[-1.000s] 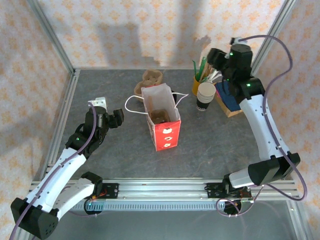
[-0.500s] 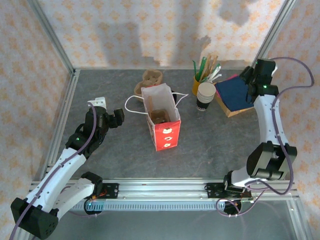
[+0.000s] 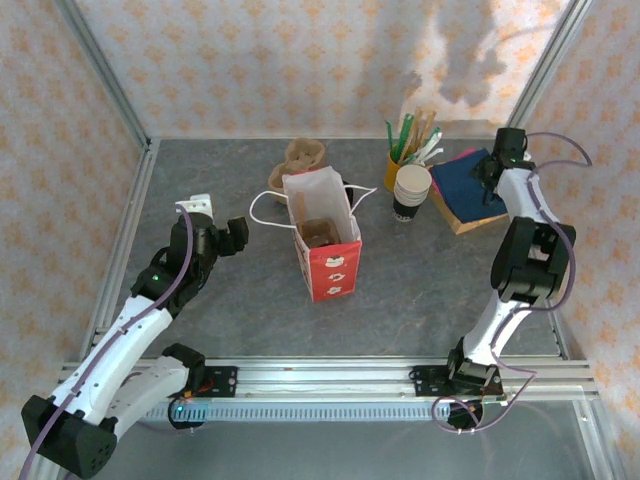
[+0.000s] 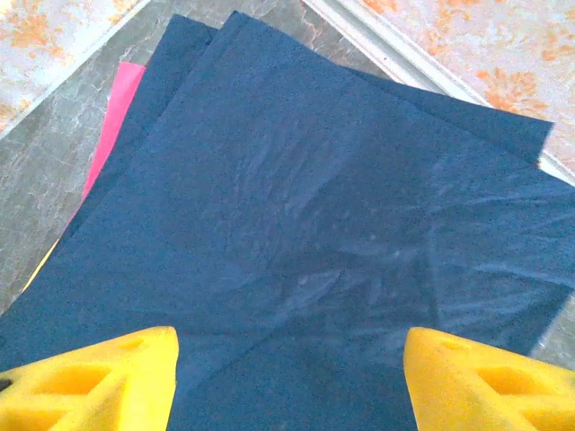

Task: Pack the takeout coffee

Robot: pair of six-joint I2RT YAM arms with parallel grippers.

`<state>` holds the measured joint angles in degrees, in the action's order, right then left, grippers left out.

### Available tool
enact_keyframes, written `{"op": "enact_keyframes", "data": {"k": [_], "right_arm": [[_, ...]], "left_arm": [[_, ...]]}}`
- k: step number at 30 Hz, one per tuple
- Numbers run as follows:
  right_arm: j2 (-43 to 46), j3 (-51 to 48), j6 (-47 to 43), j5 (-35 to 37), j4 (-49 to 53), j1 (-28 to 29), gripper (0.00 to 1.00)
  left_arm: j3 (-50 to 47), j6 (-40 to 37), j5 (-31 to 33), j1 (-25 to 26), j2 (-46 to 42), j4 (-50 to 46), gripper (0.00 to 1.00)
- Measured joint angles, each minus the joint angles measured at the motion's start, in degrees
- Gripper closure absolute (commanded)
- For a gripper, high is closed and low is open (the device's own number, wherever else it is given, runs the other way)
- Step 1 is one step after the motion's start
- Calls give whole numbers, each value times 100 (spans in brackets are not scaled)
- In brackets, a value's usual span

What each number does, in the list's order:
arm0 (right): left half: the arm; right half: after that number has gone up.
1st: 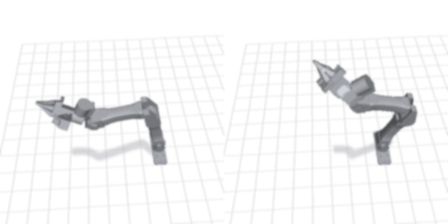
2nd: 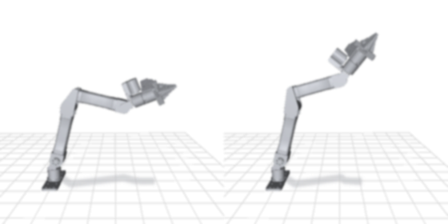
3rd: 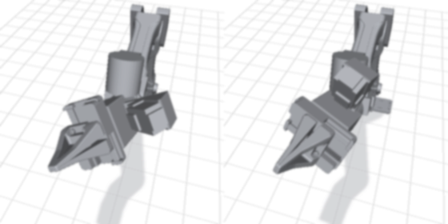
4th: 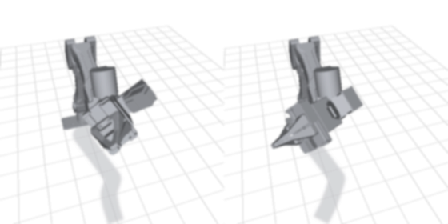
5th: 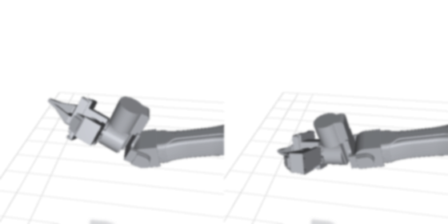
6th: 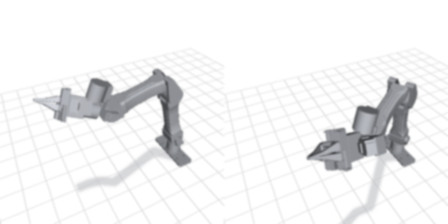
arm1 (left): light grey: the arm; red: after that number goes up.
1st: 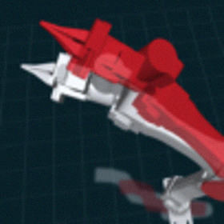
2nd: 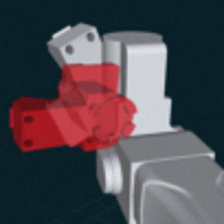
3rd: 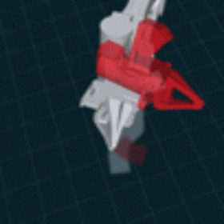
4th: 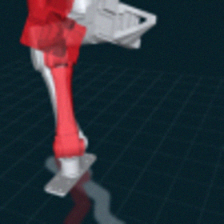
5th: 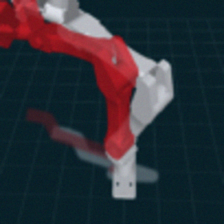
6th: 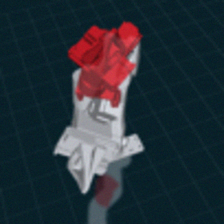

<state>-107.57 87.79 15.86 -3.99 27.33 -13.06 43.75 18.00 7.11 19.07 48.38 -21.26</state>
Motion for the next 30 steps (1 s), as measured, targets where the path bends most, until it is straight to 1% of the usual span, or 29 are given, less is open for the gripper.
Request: {"op": "enact_keyframes", "data": {"k": [8, 16, 21, 26, 30], "right_arm": [[-654, 570, 0, -229, 114, -2, 33], [-1073, 708, 0, -361, 205, 0, 35], [-1279, 835, 0, -372, 291, 0, 40], [-1447, 872, -24, -350, 304, 0, 42], [-1471, 874, -70, -323, 306, 0, 50]], "left_arm": [[0, -9, -2, 0, -52, 0, 14], [0, -9, -2, 0, -68, 0, 14], [0, -9, -4, 0, -68, 0, 14], [0, -9, -4, 0, -68, 0, 15], [0, -9, -24, 0, -63, 0, 15]]}}
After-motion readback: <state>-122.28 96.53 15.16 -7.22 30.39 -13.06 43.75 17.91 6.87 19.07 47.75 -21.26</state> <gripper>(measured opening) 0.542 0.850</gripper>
